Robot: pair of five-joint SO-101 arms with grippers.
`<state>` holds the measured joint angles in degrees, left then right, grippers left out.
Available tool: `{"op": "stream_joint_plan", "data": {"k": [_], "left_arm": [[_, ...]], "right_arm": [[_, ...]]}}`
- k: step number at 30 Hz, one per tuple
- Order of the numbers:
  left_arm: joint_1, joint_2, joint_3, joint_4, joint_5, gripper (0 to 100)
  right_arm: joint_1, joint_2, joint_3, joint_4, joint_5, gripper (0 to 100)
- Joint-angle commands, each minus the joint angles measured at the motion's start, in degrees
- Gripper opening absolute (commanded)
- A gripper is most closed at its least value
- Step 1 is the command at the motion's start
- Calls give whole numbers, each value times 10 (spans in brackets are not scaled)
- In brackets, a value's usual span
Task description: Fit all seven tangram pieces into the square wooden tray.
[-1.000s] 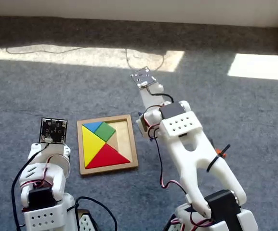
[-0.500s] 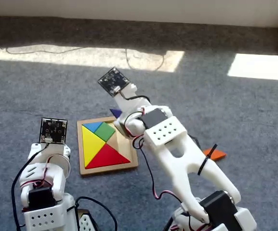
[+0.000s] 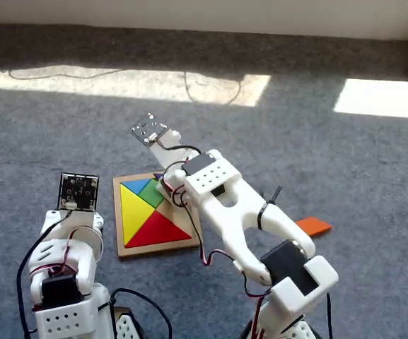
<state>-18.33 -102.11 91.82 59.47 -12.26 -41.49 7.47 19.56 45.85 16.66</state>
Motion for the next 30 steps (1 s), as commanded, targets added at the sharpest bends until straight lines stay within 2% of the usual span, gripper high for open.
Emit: {"op": "stream_joint_plan", "data": {"k": [1, 5, 12, 18, 22, 26, 30], "left_arm": [[-7, -23, -26, -1, -3, 11], [-7, -23, -26, -1, -3, 11], [-7, -23, -26, -1, -3, 11], [-7, -23, -26, -1, -3, 11], [-7, -23, -26, -1, -3, 11], [-7, -23, -26, -1, -3, 11], [-7, -23, -26, -2, -3, 11]], "right_arm": [[-4, -7, -37, -8, 9, 77], [-4, -7, -36, 29, 22, 163], [-6, -7, -36, 37, 21, 179], [-7, -7, -36, 38, 19, 338], [-8, -11, -36, 39, 19, 339], [-4, -33, -37, 82, 19, 326], [12, -87, -33, 92, 18, 169]]}}
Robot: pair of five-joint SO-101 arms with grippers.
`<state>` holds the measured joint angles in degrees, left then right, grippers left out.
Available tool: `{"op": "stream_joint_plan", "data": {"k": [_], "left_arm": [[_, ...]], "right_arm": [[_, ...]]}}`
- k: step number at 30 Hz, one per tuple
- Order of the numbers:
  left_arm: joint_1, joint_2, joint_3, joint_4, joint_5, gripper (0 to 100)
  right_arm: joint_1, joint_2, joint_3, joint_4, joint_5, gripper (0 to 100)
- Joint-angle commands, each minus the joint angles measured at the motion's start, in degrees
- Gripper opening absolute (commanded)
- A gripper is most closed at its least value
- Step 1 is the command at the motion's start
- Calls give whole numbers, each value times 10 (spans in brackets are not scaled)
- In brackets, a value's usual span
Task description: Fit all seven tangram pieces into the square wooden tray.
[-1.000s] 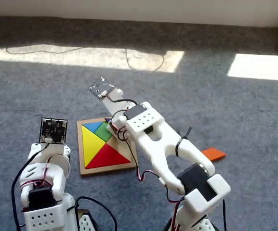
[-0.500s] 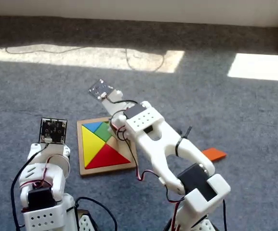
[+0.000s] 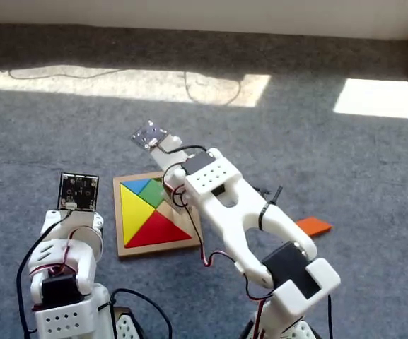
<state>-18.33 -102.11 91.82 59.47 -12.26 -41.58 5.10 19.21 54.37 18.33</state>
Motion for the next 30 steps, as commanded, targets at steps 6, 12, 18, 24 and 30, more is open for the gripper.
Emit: {"op": "stream_joint_plan", "data": {"k": [6, 12, 18, 24, 30], "left_arm": [[-7, -23, -26, -2, -3, 11], [-7, -23, -26, -1, -3, 11], [-6, -23, -26, -1, -3, 11], [-6, -23, -26, 0, -3, 11], [-6, -23, -26, 0, -3, 11]], "right_arm": [[21, -81, 7, -25, 1, 6], [38, -80, 80, -113, -35, 5], [51, -68, 109, -158, -37, 5], [31, 14, 109, -165, -37, 5], [23, -32, 113, -163, -37, 5]]}}
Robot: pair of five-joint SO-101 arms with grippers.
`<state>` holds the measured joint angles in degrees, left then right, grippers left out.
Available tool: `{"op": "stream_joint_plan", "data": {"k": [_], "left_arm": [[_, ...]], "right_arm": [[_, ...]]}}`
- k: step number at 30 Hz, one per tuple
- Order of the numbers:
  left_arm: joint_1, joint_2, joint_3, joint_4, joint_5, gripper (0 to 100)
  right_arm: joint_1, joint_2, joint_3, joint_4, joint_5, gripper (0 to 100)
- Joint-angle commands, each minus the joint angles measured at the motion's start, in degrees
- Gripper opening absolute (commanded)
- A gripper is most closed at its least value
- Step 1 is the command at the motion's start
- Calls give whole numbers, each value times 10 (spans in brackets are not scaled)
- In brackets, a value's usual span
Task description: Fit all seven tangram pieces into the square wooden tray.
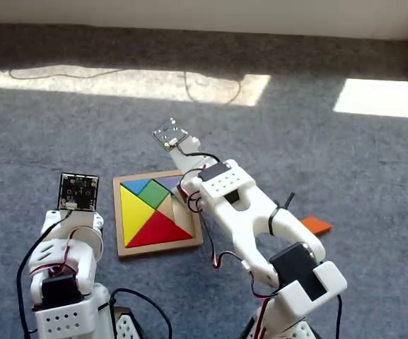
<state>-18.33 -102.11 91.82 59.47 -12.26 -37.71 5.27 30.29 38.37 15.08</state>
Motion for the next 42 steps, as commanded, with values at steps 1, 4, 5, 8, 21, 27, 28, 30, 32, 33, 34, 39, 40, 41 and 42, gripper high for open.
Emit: {"op": "stream_joint_plan", "data": {"k": [1, 4, 5, 8, 21, 27, 28, 30, 32, 33, 34, 39, 40, 41, 42], "left_arm": [[-6, -23, -26, 0, -3, 11], [-6, -23, -26, -1, -3, 11], [-6, -23, -26, -1, -3, 11], [-7, -23, -26, -2, -3, 11], [-4, -23, -20, -3, -3, 11], [-4, -23, -18, -3, -3, 11], [-4, -23, -18, -3, -3, 11], [-4, -23, -18, -3, -3, 11], [-4, -23, -18, -3, -3, 11], [-4, -23, -18, -4, -3, 11], [-4, -23, -17, -6, -3, 11], [-3, -23, -4, -29, -3, 11], [-3, -23, -2, -34, -3, 11], [-3, -23, 2, -40, -3, 11], [-3, -23, 6, -47, -3, 11]], "right_arm": [[-15, -51, 2, -3, -4, 5], [-14, -121, 10, 6, -4, 5], [-10, -147, 18, 21, -4, 5], [14, -238, 29, 83, -5, 6], [233, -415, 37, 388, -203, 179], [307, -421, 127, 362, -308, 212], [311, -422, 146, 345, -333, 213], [313, -422, 181, 306, -387, 213], [313, -422, 209, 267, -441, 213], [313, -420, 221, 247, -470, 213], [313, -415, 233, 225, -498, 213], [377, -415, 270, 134, -542, 213], [386, -415, 272, 124, -547, 213], [392, -415, 272, 120, -556, 213], [395, -415, 272, 120, -564, 213]]}}
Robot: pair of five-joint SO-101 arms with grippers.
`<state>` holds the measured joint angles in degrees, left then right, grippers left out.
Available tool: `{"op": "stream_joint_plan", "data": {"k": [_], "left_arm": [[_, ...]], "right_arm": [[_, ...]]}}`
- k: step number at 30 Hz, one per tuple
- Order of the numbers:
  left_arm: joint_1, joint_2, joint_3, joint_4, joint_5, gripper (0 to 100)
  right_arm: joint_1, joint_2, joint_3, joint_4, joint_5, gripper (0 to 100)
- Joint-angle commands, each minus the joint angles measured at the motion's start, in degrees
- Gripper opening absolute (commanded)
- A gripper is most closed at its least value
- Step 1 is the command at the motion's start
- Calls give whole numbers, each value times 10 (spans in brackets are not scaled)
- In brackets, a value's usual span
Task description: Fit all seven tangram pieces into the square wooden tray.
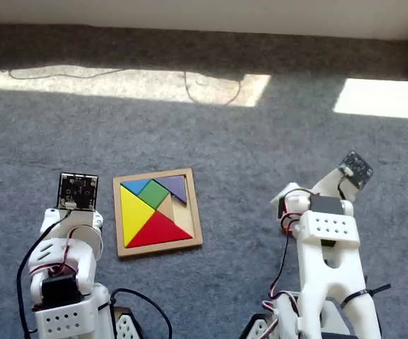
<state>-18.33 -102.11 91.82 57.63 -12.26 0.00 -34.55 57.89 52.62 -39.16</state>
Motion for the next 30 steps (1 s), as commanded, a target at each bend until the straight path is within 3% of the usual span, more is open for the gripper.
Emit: {"op": "stream_joint_plan", "data": {"k": [1, 9, 23, 28, 30], "left_arm": [[-3, -23, 8, -34, -3, 11], [21, -23, 14, -41, -4, 11], [36, -22, 21, -54, -4, 11], [36, -22, 21, -54, -4, 11], [36, -22, 21, -54, -4, 11]], "right_arm": [[25, -15, -6, -22, -24, 213], [48, 99, -16, -23, -23, 214], [82, 336, -184, 44, -25, 203], [81, 320, -184, 44, -18, 63], [80, 298, -181, 44, 18, 4]]}}
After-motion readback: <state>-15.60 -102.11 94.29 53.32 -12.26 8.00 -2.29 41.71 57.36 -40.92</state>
